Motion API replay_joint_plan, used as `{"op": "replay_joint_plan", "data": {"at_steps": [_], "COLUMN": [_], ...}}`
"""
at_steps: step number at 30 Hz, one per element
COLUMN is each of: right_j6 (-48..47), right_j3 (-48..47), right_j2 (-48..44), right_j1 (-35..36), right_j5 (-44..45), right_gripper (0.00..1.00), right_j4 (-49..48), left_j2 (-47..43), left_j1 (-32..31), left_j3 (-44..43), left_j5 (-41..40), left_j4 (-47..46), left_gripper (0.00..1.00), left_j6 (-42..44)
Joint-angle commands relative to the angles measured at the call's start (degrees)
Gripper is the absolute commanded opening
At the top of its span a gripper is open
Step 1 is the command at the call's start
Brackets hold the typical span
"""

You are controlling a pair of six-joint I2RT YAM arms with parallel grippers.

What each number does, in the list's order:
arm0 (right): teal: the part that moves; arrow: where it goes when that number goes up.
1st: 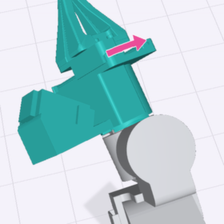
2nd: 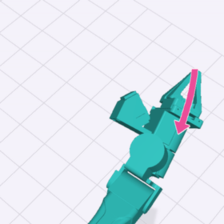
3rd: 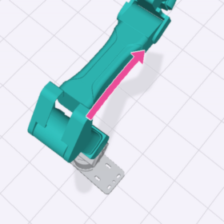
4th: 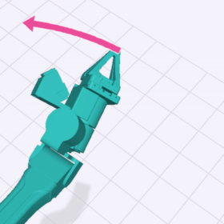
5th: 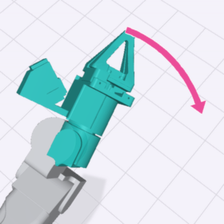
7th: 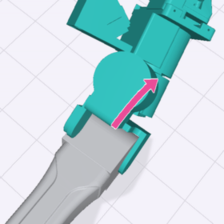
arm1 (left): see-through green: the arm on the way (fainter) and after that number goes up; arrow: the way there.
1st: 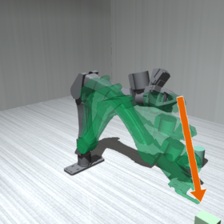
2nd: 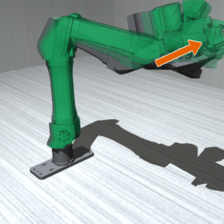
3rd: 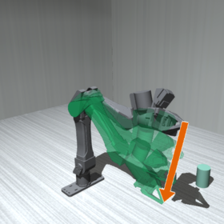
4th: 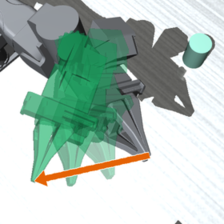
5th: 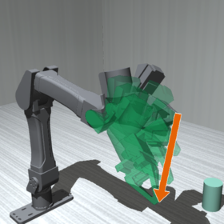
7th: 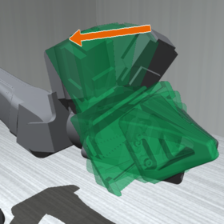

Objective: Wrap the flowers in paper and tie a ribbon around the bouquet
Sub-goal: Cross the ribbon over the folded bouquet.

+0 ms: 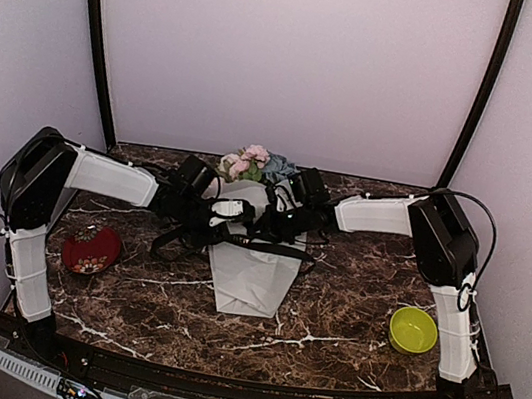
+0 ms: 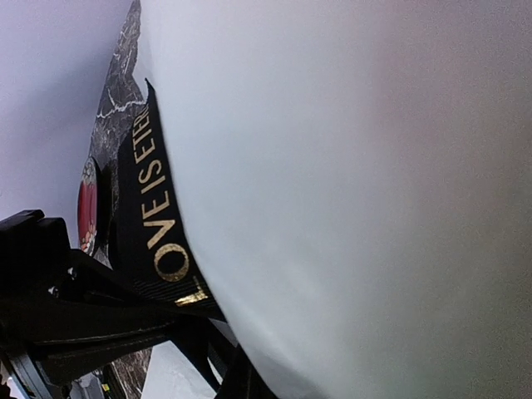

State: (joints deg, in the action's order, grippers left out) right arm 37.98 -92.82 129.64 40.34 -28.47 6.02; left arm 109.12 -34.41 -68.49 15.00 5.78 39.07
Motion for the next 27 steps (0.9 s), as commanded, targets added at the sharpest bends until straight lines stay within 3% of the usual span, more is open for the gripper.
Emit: {"op": "replay_joint_plan", "data": {"at_steps": [1, 10, 16, 24, 27], "right_j6": [-1.02, -4.13, -7.66, -10.17, -10.38], "right_j3": [1.47, 1.63, 3.04, 4.58, 4.28], "right_j2": [-2.17, -2.47, -2.82, -3.55, -3.46], "right_j1": [0.18, 0.18, 0.18, 0.27, 0.29], "right_j5": [0.27, -4.29, -7.17, -7.90, -8.85], "right_gripper": [0.00, 0.00, 0.00, 0.22, 0.24], "right_j4": [0.07, 0.85, 1.88, 4.70, 4.93], "left_j2": [-2.12, -12.21, -13.72, -15.96, -16.91], "left_j1": [-0.46, -0.48, -0.48, -0.39, -0.30], "left_j3": [0.48, 7.64, 8.64, 10.00, 10.92], "left_j5": [-1.44, 2.48, 4.24, 8.54, 10.59], "left_j4": [-1.91, -16.00, -18.25, -20.77, -22.25], "left_gripper": [0.00, 0.00, 0.00, 0.00, 0.00], "left_j6": [0.79, -2.26, -4.32, -6.89, -7.93]}}
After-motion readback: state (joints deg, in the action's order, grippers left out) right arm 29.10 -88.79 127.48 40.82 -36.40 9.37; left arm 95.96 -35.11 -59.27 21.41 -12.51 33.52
